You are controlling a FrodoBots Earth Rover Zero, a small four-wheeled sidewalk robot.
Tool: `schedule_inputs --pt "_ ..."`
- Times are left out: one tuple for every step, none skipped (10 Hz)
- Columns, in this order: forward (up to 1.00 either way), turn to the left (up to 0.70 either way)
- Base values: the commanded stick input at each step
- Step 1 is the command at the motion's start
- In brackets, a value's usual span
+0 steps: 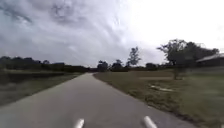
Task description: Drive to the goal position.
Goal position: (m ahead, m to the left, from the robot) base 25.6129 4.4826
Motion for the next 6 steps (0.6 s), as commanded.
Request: schedule_inputs --pt "0.69 0.34" --pt "0.69 0.34" --pt "0.69 0.34" --pt "0.69 0.34" --pt "0.69 0.34" --pt "0.69 0.34"
